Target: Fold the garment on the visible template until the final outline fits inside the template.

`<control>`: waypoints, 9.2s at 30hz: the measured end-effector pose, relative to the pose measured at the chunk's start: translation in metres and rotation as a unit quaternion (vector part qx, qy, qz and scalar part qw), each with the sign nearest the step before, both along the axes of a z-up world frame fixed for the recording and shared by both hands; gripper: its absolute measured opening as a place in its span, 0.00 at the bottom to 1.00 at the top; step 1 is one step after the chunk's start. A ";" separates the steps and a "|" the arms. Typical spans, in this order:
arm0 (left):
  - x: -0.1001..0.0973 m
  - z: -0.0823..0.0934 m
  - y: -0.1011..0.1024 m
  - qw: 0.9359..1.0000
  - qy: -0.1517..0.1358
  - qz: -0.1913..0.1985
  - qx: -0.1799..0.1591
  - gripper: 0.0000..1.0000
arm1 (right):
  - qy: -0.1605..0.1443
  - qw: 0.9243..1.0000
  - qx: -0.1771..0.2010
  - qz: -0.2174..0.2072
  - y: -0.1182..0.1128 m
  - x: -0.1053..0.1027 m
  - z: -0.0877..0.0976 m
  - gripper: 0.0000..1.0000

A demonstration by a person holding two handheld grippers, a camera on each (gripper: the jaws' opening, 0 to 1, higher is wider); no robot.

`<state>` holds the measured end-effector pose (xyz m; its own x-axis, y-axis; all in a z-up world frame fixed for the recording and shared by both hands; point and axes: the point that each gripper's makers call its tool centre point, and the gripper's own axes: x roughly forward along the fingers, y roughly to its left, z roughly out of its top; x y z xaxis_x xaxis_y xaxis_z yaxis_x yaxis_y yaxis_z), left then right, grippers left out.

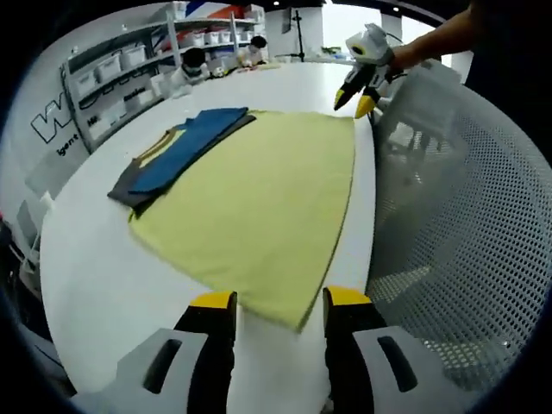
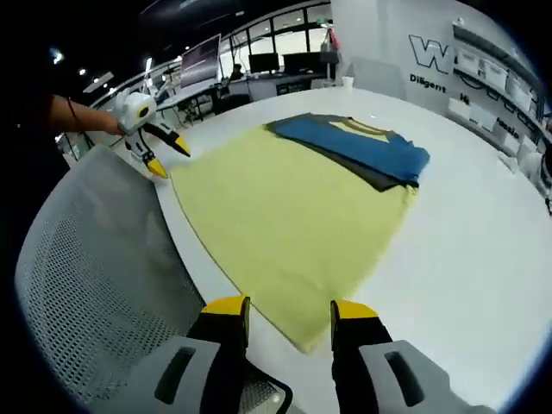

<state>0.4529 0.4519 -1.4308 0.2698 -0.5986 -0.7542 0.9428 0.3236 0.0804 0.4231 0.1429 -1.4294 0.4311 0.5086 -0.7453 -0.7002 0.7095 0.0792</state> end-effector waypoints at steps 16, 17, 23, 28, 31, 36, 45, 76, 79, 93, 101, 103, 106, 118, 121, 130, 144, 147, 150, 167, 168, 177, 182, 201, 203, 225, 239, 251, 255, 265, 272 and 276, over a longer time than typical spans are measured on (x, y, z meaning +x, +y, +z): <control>-0.006 -0.011 0.003 0.998 0.011 -0.037 0.044 0.22 | 0.007 0.995 -0.069 0.077 -0.008 -0.004 -0.018 0.26; -0.006 -0.011 0.003 0.998 0.012 -0.036 0.044 0.22 | 0.009 0.993 -0.079 0.082 -0.009 -0.004 -0.019 0.25; -0.010 -0.013 0.004 0.997 0.011 -0.042 0.060 0.10 | 0.013 0.986 -0.107 0.126 -0.005 -0.005 -0.020 0.21; -0.009 -0.013 0.005 0.998 0.017 -0.032 0.060 0.08 | 0.016 0.980 -0.123 0.154 -0.008 -0.008 -0.021 0.19; -0.009 -0.013 0.005 0.997 0.012 -0.040 0.067 0.07 | 0.016 0.978 -0.128 0.163 -0.007 -0.009 -0.021 0.16; -0.007 -0.014 0.006 0.997 0.014 -0.035 0.072 0.05 | 0.015 0.977 -0.133 0.164 -0.006 -0.010 -0.021 0.12; -0.010 -0.014 0.006 0.995 0.012 -0.042 0.085 0.03 | 0.008 0.973 -0.156 0.172 -0.009 -0.003 -0.022 0.01; -0.009 -0.015 0.006 0.996 0.042 -0.006 0.075 0.03 | 0.039 0.979 -0.141 0.141 -0.009 0.000 -0.021 0.00; -0.008 -0.015 0.005 0.995 0.042 -0.013 0.085 0.03 | 0.036 0.980 -0.138 0.138 -0.008 0.001 -0.017 0.00; -0.010 -0.014 0.007 0.995 0.050 -0.020 0.087 0.03 | 0.025 0.987 -0.103 0.123 -0.009 0.005 -0.006 0.00; -0.008 -0.009 0.008 0.995 0.057 -0.011 0.082 0.02 | 0.015 0.988 -0.090 0.123 -0.008 0.010 0.005 0.00; -0.008 -0.007 0.008 0.995 0.059 -0.010 0.079 0.02 | 0.012 0.988 -0.089 0.124 -0.008 0.010 0.006 0.00; -0.007 -0.006 0.009 0.995 0.058 -0.011 0.076 0.02 | 0.011 0.988 -0.088 0.128 -0.010 0.009 0.006 0.00; -0.003 0.009 0.009 0.997 0.048 -0.019 0.064 0.02 | -0.013 0.985 -0.092 0.144 -0.009 0.005 0.013 0.00; -0.003 0.013 0.009 0.997 0.045 -0.025 0.060 0.02 | -0.022 0.983 -0.098 0.154 -0.010 0.005 0.018 0.00; 0.004 0.028 0.011 0.998 0.022 -0.032 0.055 0.03 | -0.032 0.984 -0.090 0.150 -0.006 0.012 0.029 0.00; 0.008 0.042 0.012 0.998 0.014 -0.035 0.052 0.03 | -0.065 0.986 -0.076 0.136 -0.003 0.021 0.050 0.00; 0.008 0.045 0.011 0.998 0.018 -0.040 0.052 0.03 | -0.069 0.985 -0.079 0.139 -0.004 0.020 0.052 0.00; 0.004 0.050 0.011 0.997 0.019 -0.053 0.047 0.03 | -0.075 0.984 -0.080 0.143 -0.005 0.017 0.057 0.00; 0.002 0.061 0.015 0.997 0.014 -0.057 0.053 0.03 | -0.078 0.972 -0.109 0.193 0.003 0.003 0.066 0.00; 0.000 0.061 0.015 0.997 0.013 -0.058 0.053 0.03 | -0.078 0.971 -0.109 0.197 0.004 0.001 0.067 0.00; -0.016 0.066 0.017 0.996 0.015 -0.065 0.053 0.03 | -0.083 0.962 -0.126 0.229 0.004 -0.007 0.073 0.00; -0.018 0.076 0.015 0.996 0.009 -0.071 0.054 0.03 | -0.088 0.961 -0.126 0.231 0.006 -0.006 0.080 0.00; -0.018 0.111 0.016 0.994 -0.022 -0.095 0.053 0.03 | -0.124 0.947 -0.148 0.258 0.014 -0.010 0.120 0.00; -0.018 0.116 0.018 0.994 -0.018 -0.096 0.048 0.03 | -0.125 0.946 -0.148 0.259 0.013 -0.010 0.122 0.00; 0.005 0.149 0.011 0.995 -0.023 -0.096 0.027 0.03 | -0.149 0.939 -0.165 0.263 0.002 0.013 0.154 0.00; 0.032 0.157 0.009 0.996 -0.026 -0.082 0.020 0.03 | -0.153 0.938 -0.169 0.262 -0.001 0.042 0.163 0.00; 0.062 0.158 0.008 1.000 -0.005 -0.023 0.000 0.03 | -0.133 0.963 -0.112 0.207 -0.001 0.066 0.165 0.00; 0.067 0.155 0.008 1.000 -0.003 -0.016 0.002 0.03 | -0.130 0.964 -0.111 0.203 0.001 0.069 0.163 0.00; 0.082 0.150 0.009 1.000 0.000 -0.003 0.002 0.03 | -0.125 0.972 -0.094 0.178 -0.002 0.086 0.162 0.00; 0.092 0.148 0.006 1.000 0.004 0.006 -0.001 0.03 | -0.112 0.978 -0.083 0.158 -0.005 0.097 0.158 0.00; 0.096 0.146 0.006 1.000 0.005 0.008 0.002 0.03 | -0.106 0.980 -0.080 0.146 -0.005 0.104 0.156 0.00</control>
<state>0.5492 0.4583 -1.2851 0.2711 -0.5921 -0.7589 0.9385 0.3376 0.0719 0.5270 0.1377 -1.2735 0.4379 0.5177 -0.7351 -0.8643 0.4675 -0.1856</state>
